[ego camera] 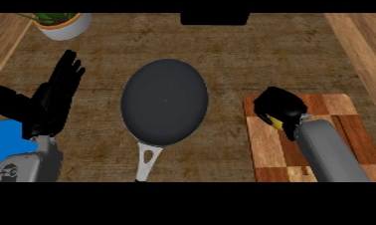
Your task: Pick the lemon from the cutting board and place it in the pan
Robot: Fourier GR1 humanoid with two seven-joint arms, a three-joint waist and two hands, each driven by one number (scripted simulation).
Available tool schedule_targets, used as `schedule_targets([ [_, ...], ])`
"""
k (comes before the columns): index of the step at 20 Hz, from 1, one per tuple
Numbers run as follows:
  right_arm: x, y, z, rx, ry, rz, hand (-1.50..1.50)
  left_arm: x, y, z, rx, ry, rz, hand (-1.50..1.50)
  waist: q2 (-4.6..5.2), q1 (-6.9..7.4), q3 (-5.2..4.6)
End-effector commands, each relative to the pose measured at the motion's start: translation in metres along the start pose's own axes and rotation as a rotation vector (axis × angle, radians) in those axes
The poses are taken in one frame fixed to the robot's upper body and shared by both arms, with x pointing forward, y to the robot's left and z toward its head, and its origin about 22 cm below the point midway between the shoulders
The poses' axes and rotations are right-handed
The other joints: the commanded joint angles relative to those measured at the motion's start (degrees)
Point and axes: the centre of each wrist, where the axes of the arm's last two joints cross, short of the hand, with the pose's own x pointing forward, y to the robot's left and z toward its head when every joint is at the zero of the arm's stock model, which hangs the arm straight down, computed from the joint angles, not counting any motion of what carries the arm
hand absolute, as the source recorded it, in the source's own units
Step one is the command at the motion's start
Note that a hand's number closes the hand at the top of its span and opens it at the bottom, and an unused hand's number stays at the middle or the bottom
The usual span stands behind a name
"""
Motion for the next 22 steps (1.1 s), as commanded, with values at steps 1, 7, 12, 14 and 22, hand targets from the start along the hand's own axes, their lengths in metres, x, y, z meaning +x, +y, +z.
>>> schedule_targets([
  [1, 0.046, 0.008, -0.04, -0.081, 0.16, -0.206, 1.5, -0.001, 0.001, 0.0, 0.01, 0.005, -0.004, 0.0, -0.12, -0.71, 1.06],
  [7, 0.067, -0.071, -0.059, -0.35, 0.425, -0.068, 1.5, -0.005, -0.002, 0.001, -0.017, 0.024, -0.011, 0.0, -1.8, 1.49, 0.98],
  [12, 0.091, -0.141, -0.063, -0.59, 0.603, 0.04, 1.5, -0.001, -0.012, -0.004, -0.055, 0.027, -0.01, 0.0, -1.92, 3.76, 0.92],
  [14, 0.102, -0.154, -0.066, -0.625, 0.678, 0.039, 1.5, -0.002, -0.017, -0.004, -0.076, 0.021, -0.009, 0.0, -1.29, 5.51, 0.96],
  [22, 0.15, -0.214, -0.071, -0.807, 0.997, -0.016, 1.5, 0.005, -0.039, -0.012, -0.167, -0.008, -0.009, 0.0, 0.48, 9.01, 1.03],
])
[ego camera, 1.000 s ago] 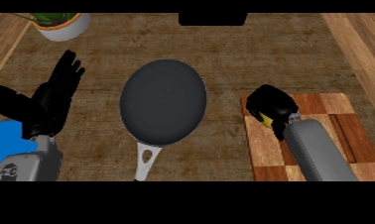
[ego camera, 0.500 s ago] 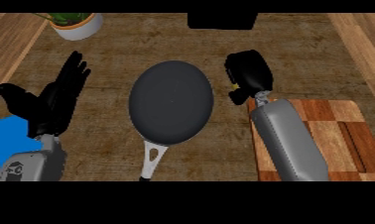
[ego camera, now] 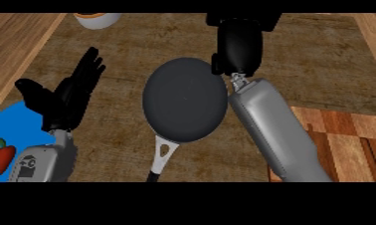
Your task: Pick the lemon from the cutting board and place it in the pan
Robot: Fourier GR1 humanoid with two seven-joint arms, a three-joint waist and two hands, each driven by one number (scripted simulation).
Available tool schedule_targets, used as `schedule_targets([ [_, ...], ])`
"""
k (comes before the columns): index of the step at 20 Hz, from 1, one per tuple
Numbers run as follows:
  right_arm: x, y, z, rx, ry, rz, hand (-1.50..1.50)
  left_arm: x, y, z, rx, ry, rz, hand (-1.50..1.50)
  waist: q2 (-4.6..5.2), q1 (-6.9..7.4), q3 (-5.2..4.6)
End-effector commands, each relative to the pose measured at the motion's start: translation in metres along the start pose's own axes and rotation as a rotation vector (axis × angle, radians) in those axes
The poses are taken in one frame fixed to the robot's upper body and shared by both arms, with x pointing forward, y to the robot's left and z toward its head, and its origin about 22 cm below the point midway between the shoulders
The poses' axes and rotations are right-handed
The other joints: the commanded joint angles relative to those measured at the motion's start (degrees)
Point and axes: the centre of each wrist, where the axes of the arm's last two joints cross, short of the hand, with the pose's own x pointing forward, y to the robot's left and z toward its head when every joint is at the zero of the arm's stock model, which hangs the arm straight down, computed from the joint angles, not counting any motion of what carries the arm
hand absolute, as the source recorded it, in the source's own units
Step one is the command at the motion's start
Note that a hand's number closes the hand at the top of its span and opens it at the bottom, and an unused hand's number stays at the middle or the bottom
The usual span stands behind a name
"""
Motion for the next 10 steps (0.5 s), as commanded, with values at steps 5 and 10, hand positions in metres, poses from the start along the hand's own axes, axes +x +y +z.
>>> schedule_targets([
  [5, 0.058, -0.047, 0.01, -0.146, 0.346, -0.019, 1.5, 0.013, -0.014, -0.012, -0.051, -0.03, -0.007, 0.0, 1.33, 2.26, 0.14],
  [10, 0.08, -0.051, 0.026, -0.168, 0.414, -0.065, 1.5, 0.005, -0.018, -0.014, -0.02, -0.028, -0.006, 0.0, 1.62, 0.17, 0.22],
])
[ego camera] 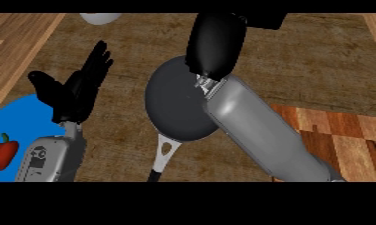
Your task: Pick the lemon from the cutting board and place it in the pan
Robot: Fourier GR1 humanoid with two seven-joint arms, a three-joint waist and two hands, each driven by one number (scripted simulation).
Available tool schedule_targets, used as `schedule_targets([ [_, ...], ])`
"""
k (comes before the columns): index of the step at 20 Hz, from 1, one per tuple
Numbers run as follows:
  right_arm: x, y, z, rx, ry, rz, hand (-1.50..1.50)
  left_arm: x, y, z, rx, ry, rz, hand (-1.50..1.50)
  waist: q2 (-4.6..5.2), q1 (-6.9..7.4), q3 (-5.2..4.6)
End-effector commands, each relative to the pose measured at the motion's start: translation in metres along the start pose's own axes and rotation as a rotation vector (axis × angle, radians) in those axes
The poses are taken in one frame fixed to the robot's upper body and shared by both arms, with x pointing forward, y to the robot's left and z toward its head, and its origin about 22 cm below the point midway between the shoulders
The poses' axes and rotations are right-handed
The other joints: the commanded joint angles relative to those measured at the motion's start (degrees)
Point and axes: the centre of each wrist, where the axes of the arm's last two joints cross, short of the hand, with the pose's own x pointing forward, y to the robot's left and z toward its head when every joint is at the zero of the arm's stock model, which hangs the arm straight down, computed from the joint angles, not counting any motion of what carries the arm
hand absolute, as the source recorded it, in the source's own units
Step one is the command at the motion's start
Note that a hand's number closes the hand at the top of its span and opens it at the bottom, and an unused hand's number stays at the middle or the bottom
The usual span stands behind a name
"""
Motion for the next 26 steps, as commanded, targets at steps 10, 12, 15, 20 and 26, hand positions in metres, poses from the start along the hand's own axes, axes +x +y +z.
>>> schedule_targets([
  [10, 0.007, 0.038, 0.051, 0.047, 0.178, -0.109, 1.5, -0.003, 0.017, 0.011, 0.078, 0.01, 0.003, 0.0, 0.25, -3.68, 0.22],
  [12, 0.006, 0.046, 0.053, 0.064, 0.149, -0.147, 1.5, 0.006, 0.004, -0.001, 0.071, -0.014, 0.003, 0.0, 0.54, -4.24, 0.25],
  [15, -0.004, 0.071, 0.059, 0.086, 0.121, -0.17, 1.5, 0.005, 0.014, -0.003, 0.073, -0.011, 0.011, 0.0, 0.76, -4.23, 0.26],
  [20, -0.017, 0.102, 0.049, 0.142, 0.162, -0.091, 1.5, 0.0, 0.015, 0.002, 0.08, -0.007, 0.006, 0.0, 0.69, -4.79, 0.27],
  [26, -0.049, 0.125, 0.049, 0.293, 0.376, -0.223, -1.5, 0.007, 0.02, 0.001, 0.098, -0.012, 0.007, 0.0, 0.81, -4.54, 0.41],
])
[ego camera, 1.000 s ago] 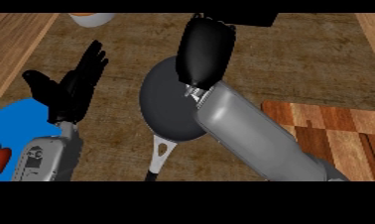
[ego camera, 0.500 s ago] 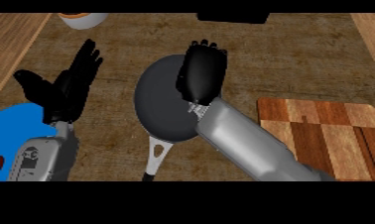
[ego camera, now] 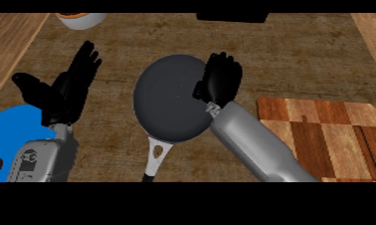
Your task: Pick the lemon from the cutting board and place it in the pan
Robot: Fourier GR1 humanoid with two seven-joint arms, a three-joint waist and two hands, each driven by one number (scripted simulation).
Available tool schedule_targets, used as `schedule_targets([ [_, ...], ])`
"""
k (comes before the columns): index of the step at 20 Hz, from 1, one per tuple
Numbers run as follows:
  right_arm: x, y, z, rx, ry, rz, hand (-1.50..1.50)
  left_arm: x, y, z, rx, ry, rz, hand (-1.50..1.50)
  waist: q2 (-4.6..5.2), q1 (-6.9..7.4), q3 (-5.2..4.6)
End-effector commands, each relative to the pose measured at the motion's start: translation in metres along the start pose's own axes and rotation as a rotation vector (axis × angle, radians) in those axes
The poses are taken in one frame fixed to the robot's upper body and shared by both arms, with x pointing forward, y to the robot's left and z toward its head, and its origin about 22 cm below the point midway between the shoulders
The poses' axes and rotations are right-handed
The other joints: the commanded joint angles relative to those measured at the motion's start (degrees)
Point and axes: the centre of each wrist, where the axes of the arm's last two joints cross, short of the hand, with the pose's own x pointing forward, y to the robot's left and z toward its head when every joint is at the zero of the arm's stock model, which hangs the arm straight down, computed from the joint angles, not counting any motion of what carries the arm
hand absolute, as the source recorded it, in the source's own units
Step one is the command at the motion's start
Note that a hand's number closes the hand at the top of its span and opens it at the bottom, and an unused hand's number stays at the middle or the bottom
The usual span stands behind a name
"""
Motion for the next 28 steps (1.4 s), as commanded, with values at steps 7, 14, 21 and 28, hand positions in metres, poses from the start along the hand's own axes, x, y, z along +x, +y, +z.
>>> schedule_targets([
  [7, -0.021, 0.033, 0.007, 0.01, 0.181, -0.32, -1.5, -0.004, 0.007, 0.003, 0.009, 0.005, 0.003, 0.0, -0.21, -0.25, 0.0],
  [14, -0.036, 0.021, 0.024, -0.13, 0.187, -0.689, -1.5, -0.004, 0.007, 0.009, 0.049, 0.028, 0.007, 0.0, -1.2, -3.24, 0.06],
  [21, -0.064, 0.009, 0.096, -0.142, 0.158, -0.942, -1.5, -0.014, 0.024, 0.017, 0.101, 0.027, 0.008, 0.0, -1.54, -5.51, -0.06],
  [28, -0.107, -0.022, 0.179, -0.095, 0.06, -1.065, -1.5, -0.017, 0.023, 0.018, 0.078, 0.028, 0.015, 0.0, -1.19, -5.16, -0.08],
])
